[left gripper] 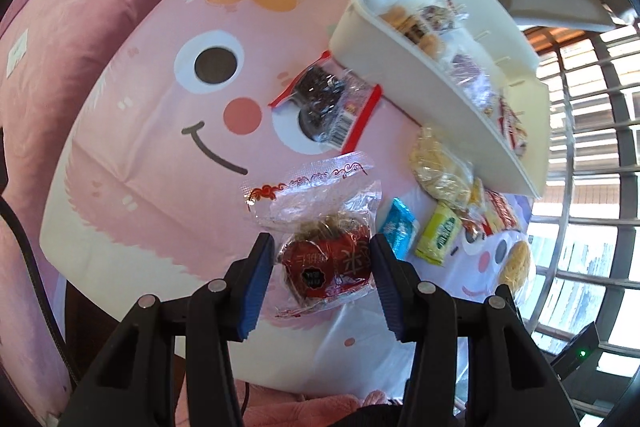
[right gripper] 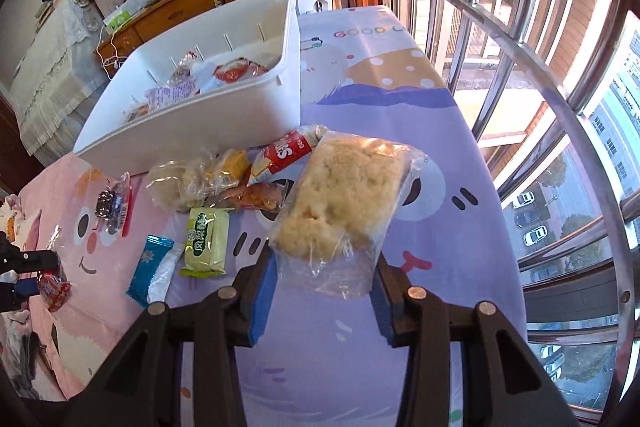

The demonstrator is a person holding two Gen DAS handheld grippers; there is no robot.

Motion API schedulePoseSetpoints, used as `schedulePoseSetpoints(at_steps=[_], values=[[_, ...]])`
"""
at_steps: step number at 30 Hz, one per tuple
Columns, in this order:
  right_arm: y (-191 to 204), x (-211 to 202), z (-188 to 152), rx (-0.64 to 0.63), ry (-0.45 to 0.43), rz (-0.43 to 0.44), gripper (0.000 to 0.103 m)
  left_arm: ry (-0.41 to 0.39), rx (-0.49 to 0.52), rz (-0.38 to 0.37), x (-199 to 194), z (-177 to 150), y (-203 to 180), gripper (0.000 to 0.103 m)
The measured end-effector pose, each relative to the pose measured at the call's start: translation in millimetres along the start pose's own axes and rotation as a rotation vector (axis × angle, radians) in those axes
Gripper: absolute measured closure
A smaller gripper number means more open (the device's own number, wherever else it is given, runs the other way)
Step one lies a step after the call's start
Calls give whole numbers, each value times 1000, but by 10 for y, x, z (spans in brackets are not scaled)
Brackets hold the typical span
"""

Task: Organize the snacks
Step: 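Carry the red candy packet in the left tool while the right tool carries the bread bag over the basket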

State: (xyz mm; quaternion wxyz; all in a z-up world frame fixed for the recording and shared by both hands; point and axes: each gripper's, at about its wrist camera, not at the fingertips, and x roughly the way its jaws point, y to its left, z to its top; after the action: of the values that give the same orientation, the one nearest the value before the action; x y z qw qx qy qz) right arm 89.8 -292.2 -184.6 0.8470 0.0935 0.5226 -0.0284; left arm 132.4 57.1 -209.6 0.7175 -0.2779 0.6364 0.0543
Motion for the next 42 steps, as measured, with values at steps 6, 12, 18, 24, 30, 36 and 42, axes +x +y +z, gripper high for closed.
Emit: schedulePoseSetpoints(at_steps=[6,12,18,24,30,36,42], values=[[-26,-186,101,-14,-54,-3,60,-30,88,-7,-277,131,-199,55],[-33,-287,346,-6,-110,25,60,-71,184,-1,-555,384,-449,55],[36,-299,715,-11,-161,54,60,-107,254,-19,-736,702,-716,55],[196,-276,1077,-45,-208,86,60,-141,321,-36,-820,993,-994,55],[384,-175,1301,-78,-222,109,60,-169,361,-34,-832,1298,-1215,55],[593,0,1450,-103,-220,121,60,-179,395,-54,-676,1564,-1345,55],[729,164,1545,-115,-211,142,60,-198,431,-131,-459,1693,-1394,55]])
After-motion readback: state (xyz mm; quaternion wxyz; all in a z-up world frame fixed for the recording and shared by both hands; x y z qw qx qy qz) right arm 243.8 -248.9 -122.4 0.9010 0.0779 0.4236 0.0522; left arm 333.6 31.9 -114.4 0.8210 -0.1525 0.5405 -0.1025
